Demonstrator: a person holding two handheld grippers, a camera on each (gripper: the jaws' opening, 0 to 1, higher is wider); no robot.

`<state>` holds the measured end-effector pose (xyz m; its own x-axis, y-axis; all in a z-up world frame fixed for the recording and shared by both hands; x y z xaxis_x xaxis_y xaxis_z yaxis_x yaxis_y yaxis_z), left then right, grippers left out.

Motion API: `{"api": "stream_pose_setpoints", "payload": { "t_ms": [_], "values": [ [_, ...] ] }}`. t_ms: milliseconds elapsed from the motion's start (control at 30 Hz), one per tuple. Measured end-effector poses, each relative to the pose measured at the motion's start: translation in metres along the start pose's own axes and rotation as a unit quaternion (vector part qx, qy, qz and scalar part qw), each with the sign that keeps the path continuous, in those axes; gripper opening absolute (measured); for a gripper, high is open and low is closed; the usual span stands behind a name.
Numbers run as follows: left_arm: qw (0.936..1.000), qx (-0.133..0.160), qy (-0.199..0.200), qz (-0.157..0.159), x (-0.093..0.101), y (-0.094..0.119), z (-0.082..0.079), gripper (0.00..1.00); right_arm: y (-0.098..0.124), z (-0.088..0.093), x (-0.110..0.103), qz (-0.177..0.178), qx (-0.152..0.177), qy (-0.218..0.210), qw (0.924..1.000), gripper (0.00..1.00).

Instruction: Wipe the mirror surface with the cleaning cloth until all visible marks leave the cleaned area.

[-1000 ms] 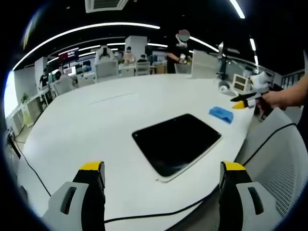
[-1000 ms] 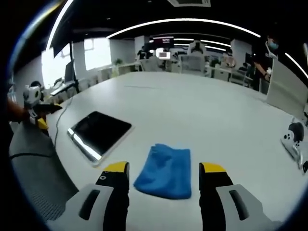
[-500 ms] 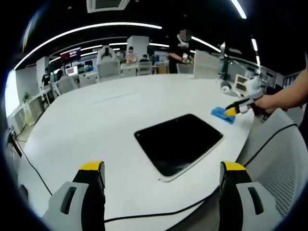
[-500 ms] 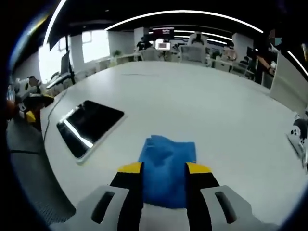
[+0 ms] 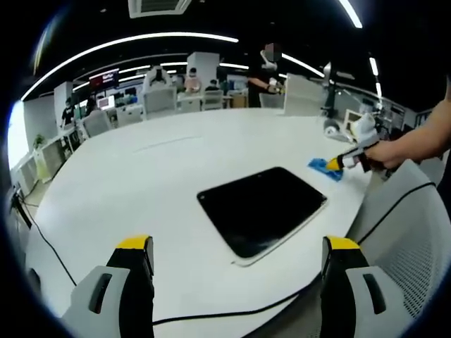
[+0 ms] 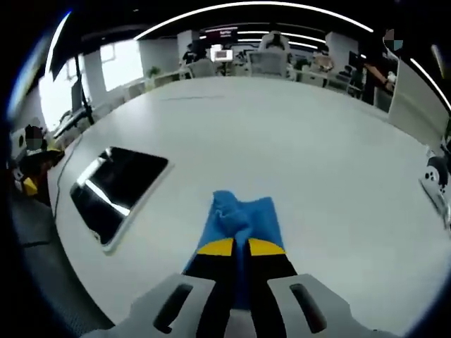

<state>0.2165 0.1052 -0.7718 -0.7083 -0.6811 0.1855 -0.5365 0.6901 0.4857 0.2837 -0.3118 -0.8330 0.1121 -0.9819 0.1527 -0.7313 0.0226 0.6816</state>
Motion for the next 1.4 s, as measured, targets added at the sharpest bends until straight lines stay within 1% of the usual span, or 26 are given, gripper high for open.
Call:
{"api": "stream_pose_setpoints", "payload": {
  "t_ms": [133,200,267,300,333,367,400,433,500,533,567,600,633,667,700,800,867,933,1000,1067,1200,1267,1400],
  "values": [
    [1.0,-0.002,-0.003,0.002,0.001,0.0,0.001,1.0,0.0,-0.004,0.001,0.002,-0.014,-0.013,0.9998,0.0],
    [1.0,-0.003,-0.004,-0.005,0.0,0.001,0.001,1.0,0.006,-0.007,0.0,0.001,-0.026,-0.044,0.9987,0.0],
    [0.9999,-0.009,0.009,-0.007,-0.002,0.001,0.004,1.0,0.011,-0.014,0.001,0.0,-0.025,-0.047,0.9986,0.0],
    [0.9999,-0.007,0.012,-0.007,-0.003,0.001,0.003,1.0,0.01,-0.017,0.003,-0.003,-0.024,-0.053,0.9983,0.0],
    [0.9999,-0.003,0.01,-0.005,-0.003,0.001,0.001,1.0,0.009,-0.018,0.003,-0.005,-0.027,-0.06,0.9978,0.0],
    [1.0,0.005,-0.002,0.001,0.0,0.0,-0.001,1.0,0.01,-0.021,0.003,-0.007,-0.03,-0.066,0.9974,0.0],
    [1.0,0.0,-0.007,0.006,0.002,0.0,0.0,1.0,0.011,-0.023,0.004,-0.006,-0.028,-0.066,0.9974,0.0],
    [0.9999,-0.003,-0.007,0.007,0.003,0.0,0.001,1.0,0.013,-0.025,0.005,-0.001,-0.028,-0.074,0.9968,0.0],
    [1.0,-0.002,-0.004,0.004,0.002,0.0,0.0,1.0,0.016,-0.029,0.004,-0.012,-0.041,-0.116,0.9923,0.0],
    [1.0,0.002,0.0,0.004,0.001,0.001,-0.002,1.0,0.016,-0.031,0.005,-0.012,-0.039,-0.119,0.992,0.0],
    [0.9994,0.032,0.002,0.015,0.004,0.002,-0.009,1.0,0.018,-0.035,0.003,-0.014,-0.039,-0.117,0.9923,0.0],
    [0.9982,0.052,-0.003,0.031,0.008,0.002,-0.015,1.0,0.019,-0.036,0.0,-0.023,-0.045,-0.122,0.9912,0.0],
    [0.9976,0.055,-0.01,0.041,0.011,0.002,-0.018,1.0,0.018,-0.037,-0.002,-0.027,-0.053,-0.127,0.9901,0.0],
    [0.9984,0.039,-0.027,0.031,0.01,0.003,-0.016,1.0,0.017,-0.039,-0.003,-0.025,-0.053,-0.126,0.9903,0.0],
    [0.9988,0.023,-0.035,0.025,0.009,0.003,-0.013,1.0,0.017,-0.04,-0.005,-0.025,-0.051,-0.126,0.9903,0.0],
    [0.999,0.009,-0.023,0.036,0.01,-0.001,-0.008,1.0,0.016,-0.046,-0.01,-0.026,-0.054,-0.132,0.9895,0.0],
    [0.999,0.004,-0.026,0.036,0.011,-0.002,-0.006,1.0,0.016,-0.047,-0.016,-0.024,-0.06,-0.129,0.9895,0.0],
    [0.999,0.003,-0.032,0.03,0.009,-0.002,-0.005,1.0,0.014,-0.051,-0.021,-0.023,-0.058,-0.127,0.99,0.0],
    [0.9992,0.005,-0.022,0.033,0.008,-0.002,-0.005,1.0,0.011,-0.053,-0.026,-0.022,-0.058,-0.126,0.9901,0.0],
    [0.9991,0.006,-0.023,0.035,0.009,-0.002,-0.004,1.0,0.01,-0.055,-0.03,-0.022,-0.057,-0.123,0.9905,0.0],
    [0.999,0.011,-0.024,0.037,0.01,-0.002,-0.005,1.0,0.005,-0.06,-0.041,-0.026,-0.063,-0.14,0.9878,0.0],
    [0.999,-0.001,-0.028,0.036,0.01,-0.004,-0.003,1.0,0.001,-0.059,-0.048,-0.032,-0.071,-0.15,0.9857,0.0],
    [0.9987,-0.002,-0.028,0.043,0.012,-0.004,-0.002,1.0,-0.004,-0.062,-0.065,-0.037,-0.075,-0.148,0.9854,0.0]
  ]
}}
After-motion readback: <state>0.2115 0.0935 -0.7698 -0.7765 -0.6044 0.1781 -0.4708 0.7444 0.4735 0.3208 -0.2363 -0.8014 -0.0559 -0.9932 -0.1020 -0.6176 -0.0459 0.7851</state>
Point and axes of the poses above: the point that each gripper's makers call its tool centre point, and the gripper's own axes: y roughly backward along the fingers, x roughly to its right, z roughly out of its underside, the point moved 6 cm from there along y, roughly backward along the fingers, and after that the axes turned 14 degrees about z, right-handed, at the moved point
